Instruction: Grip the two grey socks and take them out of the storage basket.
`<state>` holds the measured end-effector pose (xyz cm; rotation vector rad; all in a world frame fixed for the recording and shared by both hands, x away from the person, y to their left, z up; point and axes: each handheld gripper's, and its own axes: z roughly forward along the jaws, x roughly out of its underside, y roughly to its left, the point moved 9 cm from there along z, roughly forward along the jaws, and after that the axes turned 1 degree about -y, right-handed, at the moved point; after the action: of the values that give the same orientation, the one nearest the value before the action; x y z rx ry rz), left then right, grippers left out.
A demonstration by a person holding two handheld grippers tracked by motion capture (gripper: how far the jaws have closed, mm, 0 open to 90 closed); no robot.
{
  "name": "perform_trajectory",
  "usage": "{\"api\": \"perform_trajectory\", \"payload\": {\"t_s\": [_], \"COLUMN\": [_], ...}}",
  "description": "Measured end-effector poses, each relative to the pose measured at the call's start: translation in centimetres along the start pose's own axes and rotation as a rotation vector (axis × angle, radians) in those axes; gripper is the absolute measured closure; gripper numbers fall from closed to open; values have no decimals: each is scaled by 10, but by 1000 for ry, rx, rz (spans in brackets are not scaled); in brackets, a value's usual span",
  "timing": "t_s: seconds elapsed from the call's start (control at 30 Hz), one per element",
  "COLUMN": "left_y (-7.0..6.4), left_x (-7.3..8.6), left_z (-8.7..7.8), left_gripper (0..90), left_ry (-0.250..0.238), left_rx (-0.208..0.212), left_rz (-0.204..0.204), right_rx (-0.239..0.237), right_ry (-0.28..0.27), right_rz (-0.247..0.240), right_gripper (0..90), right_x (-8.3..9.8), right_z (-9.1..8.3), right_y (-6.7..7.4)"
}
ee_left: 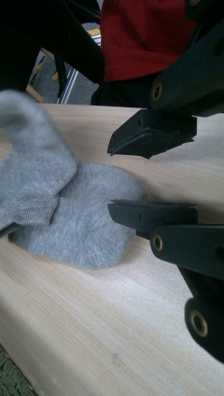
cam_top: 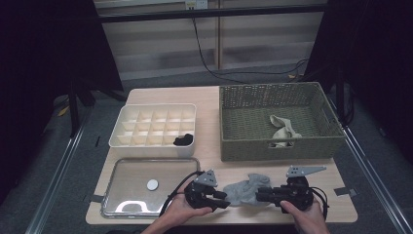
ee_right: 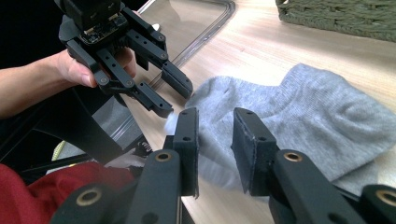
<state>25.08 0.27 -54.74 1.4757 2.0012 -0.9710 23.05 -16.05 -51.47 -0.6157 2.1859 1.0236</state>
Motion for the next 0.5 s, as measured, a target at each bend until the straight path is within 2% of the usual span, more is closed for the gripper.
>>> {"api": "perform_trajectory", "payload": {"t_s": [0.1,0.17,0.33,0.4,0.5], "left_y": [0,-2,-1,-2,-4], "left_x": [1,0,0,0,-3], "left_z": [0,1,1,-1,0], "left_gripper": [652,652,652,654,674], "left_ry": [10,-5,-5,12,-9], "left_rx": [0,1,4,4,16], "left_rz": [2,-7,1,4,2], "right_rx": [7,13,10,15,30], "right_ry": [6,9,6,16,22], "right_rz": [8,10,7,5,-2], "right_gripper": [732,743,751,751,751], "right_x": [2,2,0,1,-2], "right_z": [0,1,1,4,7], "right_y": [-3,-7,-6,-9,-17]}}
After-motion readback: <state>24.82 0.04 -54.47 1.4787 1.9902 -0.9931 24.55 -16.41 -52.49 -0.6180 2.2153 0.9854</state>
